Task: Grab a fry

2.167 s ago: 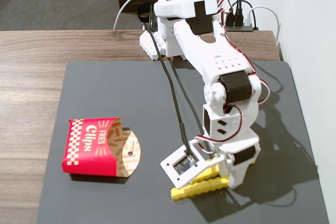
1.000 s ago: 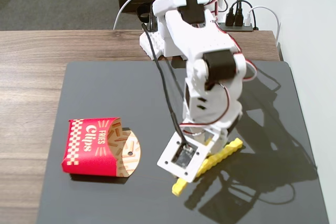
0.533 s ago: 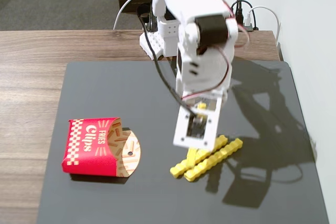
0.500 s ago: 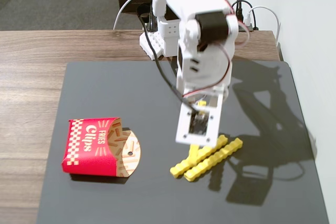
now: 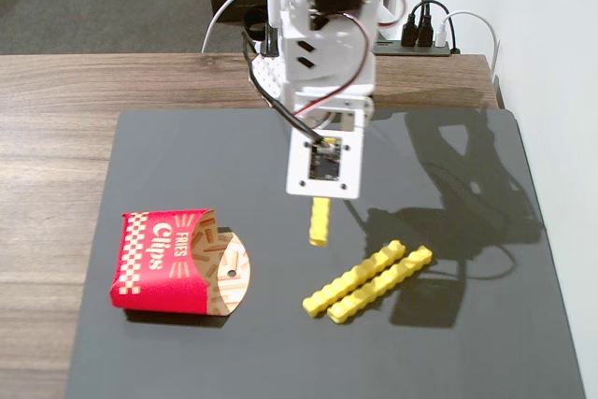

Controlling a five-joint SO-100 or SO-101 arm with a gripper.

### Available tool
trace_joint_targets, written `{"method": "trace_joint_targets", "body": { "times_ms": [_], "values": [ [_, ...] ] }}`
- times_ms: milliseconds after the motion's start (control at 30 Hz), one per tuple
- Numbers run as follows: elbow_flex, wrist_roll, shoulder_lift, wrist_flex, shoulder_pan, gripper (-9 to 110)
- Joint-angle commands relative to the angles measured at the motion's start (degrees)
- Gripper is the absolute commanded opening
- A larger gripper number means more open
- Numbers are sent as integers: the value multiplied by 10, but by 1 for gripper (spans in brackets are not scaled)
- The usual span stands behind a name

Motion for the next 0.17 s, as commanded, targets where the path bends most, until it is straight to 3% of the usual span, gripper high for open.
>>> {"method": "trace_joint_targets", "body": {
  "times_ms": [0, 133],
  "values": [
    [7, -5, 38, -10, 6, 1],
    [11, -7, 37, -13, 8, 1]
  ]
}}
